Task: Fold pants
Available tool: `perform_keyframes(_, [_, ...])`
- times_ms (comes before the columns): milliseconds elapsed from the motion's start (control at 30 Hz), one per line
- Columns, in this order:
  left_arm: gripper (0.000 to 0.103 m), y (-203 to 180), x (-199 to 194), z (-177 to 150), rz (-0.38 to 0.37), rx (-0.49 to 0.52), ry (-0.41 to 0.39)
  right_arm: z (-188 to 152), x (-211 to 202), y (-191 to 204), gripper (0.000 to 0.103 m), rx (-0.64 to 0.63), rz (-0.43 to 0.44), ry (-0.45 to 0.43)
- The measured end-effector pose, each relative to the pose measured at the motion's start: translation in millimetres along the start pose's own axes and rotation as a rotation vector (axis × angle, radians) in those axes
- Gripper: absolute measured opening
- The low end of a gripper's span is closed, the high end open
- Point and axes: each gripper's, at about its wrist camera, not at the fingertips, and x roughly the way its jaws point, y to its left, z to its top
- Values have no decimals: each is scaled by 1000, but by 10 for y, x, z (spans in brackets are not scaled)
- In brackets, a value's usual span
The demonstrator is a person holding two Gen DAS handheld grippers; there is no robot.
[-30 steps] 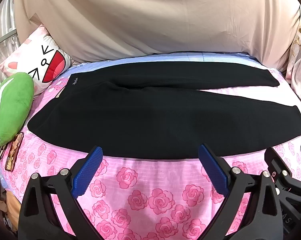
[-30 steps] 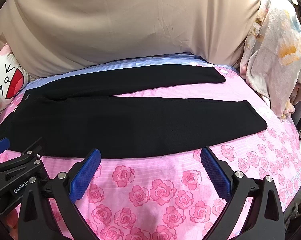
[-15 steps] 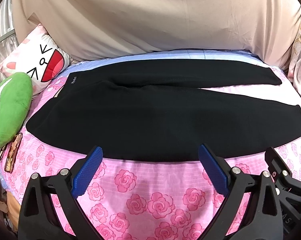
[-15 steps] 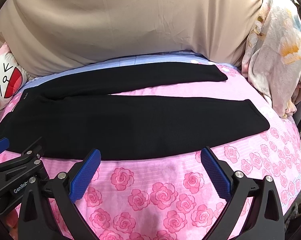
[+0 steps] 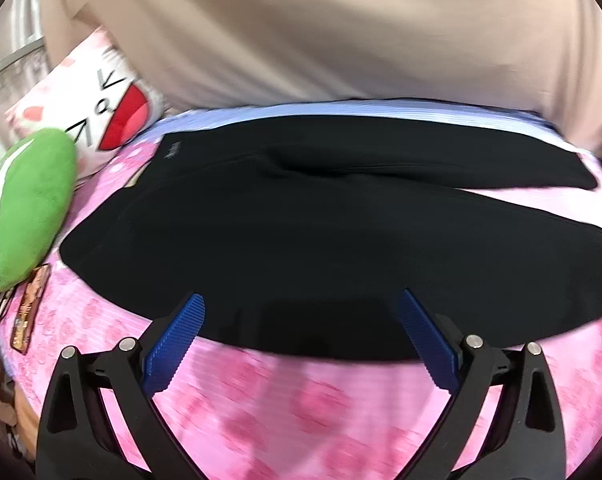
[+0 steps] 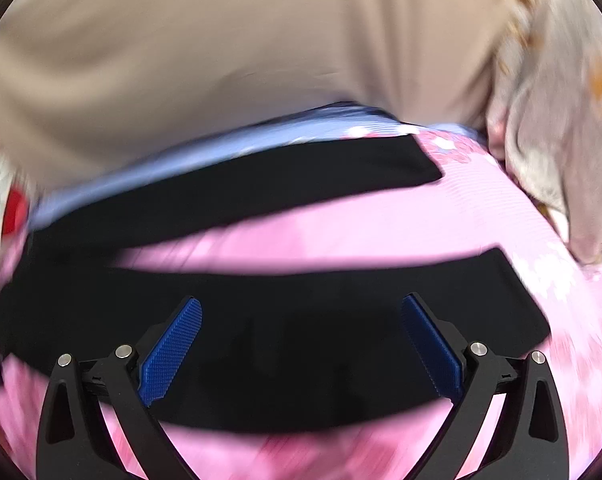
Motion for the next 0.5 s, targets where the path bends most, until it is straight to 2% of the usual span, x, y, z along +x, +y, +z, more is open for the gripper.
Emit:
perform_keyframes(100, [95,212,146,94,51,-44,-6,515,454,-466,98,71,-5,6])
perform_keyframes(133, [95,249,175,120,59,-52,-8,734,680,-602,98,58,-58,21])
perform_keyframes(200, [95,317,251,193,72,-67,-6,995,992,-717,93,17,-109,53])
perform_keyframes(300, [95,410,433,334,91,-77,11,1324,1409,-847,92,-51,-182,58])
perform_keyframes(433, [95,468,651,558,49,-65,21,1601,1854,-1020,92,-29,-163,96])
perform_keyframes(500, [95,506,720,715,74,-41,-13,1672,2039,-1101,92,3,-125,125])
